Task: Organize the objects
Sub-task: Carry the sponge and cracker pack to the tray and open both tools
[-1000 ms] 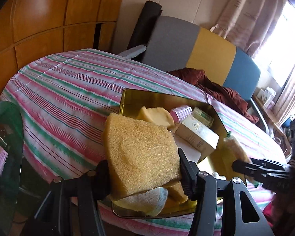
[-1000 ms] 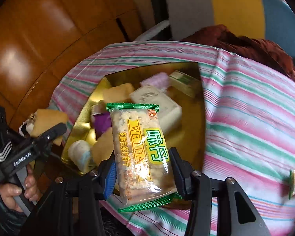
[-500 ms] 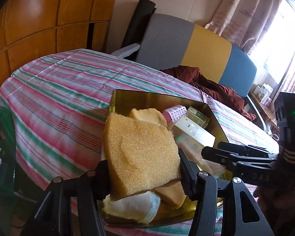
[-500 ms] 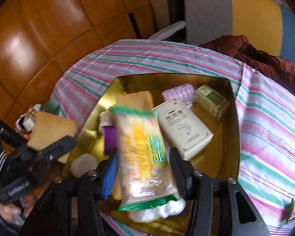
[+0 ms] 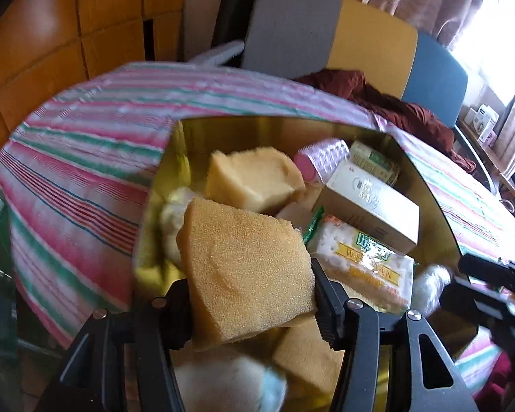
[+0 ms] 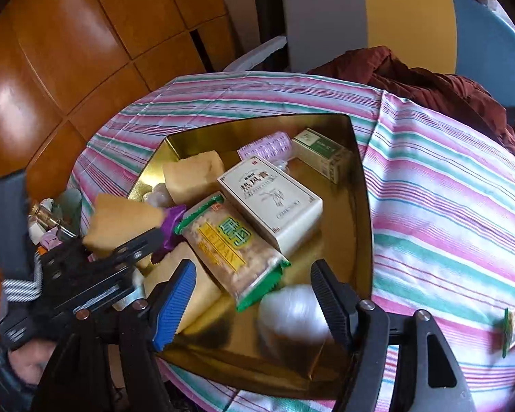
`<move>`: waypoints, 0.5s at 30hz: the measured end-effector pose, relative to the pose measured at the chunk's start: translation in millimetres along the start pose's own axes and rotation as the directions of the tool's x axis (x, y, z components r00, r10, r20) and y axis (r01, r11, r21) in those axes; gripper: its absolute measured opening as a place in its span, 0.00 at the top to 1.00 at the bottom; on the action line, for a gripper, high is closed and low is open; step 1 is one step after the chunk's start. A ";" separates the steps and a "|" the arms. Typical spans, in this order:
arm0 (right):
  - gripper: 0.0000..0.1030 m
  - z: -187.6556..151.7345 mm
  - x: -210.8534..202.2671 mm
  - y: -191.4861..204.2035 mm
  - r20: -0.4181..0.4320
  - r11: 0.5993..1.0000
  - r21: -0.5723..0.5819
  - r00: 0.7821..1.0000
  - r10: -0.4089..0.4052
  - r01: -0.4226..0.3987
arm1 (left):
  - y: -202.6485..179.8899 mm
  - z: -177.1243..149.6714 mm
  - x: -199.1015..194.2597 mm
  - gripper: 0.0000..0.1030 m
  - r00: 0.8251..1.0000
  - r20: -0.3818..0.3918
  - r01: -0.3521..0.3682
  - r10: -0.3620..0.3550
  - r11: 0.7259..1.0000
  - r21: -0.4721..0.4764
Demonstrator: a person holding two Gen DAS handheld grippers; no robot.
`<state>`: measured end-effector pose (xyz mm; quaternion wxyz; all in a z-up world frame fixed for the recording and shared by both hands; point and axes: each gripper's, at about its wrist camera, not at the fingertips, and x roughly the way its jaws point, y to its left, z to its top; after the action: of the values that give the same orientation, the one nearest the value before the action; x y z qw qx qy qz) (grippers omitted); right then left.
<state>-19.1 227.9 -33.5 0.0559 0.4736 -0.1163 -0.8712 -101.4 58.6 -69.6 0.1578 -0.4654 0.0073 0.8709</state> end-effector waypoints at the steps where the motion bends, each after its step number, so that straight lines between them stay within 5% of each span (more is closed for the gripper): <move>1: 0.31 -1.6 -0.2 0.3 -0.002 1.000 -0.001 1.000 0.000 0.000 | -1.9 0.4 5.1 0.43 1.000 -0.007 -0.010 0.010 1.000 0.004; 7: 0.31 -7.5 1.1 2.8 -0.011 1.000 -0.012 1.000 -0.007 0.007 | 1.0 -0.6 -2.6 0.20 0.999 0.027 -0.028 0.028 1.000 0.001; 15: 0.31 -12.6 -0.4 10.2 -0.006 1.000 -0.027 1.000 -0.009 0.009 | 11.7 -8.9 -51.8 0.18 0.989 0.145 -0.041 0.038 0.999 0.014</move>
<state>-8.4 216.2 -37.2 0.0585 0.4761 -0.1022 -0.8715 -70.8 32.2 -34.1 0.1446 -0.3993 0.0124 0.9053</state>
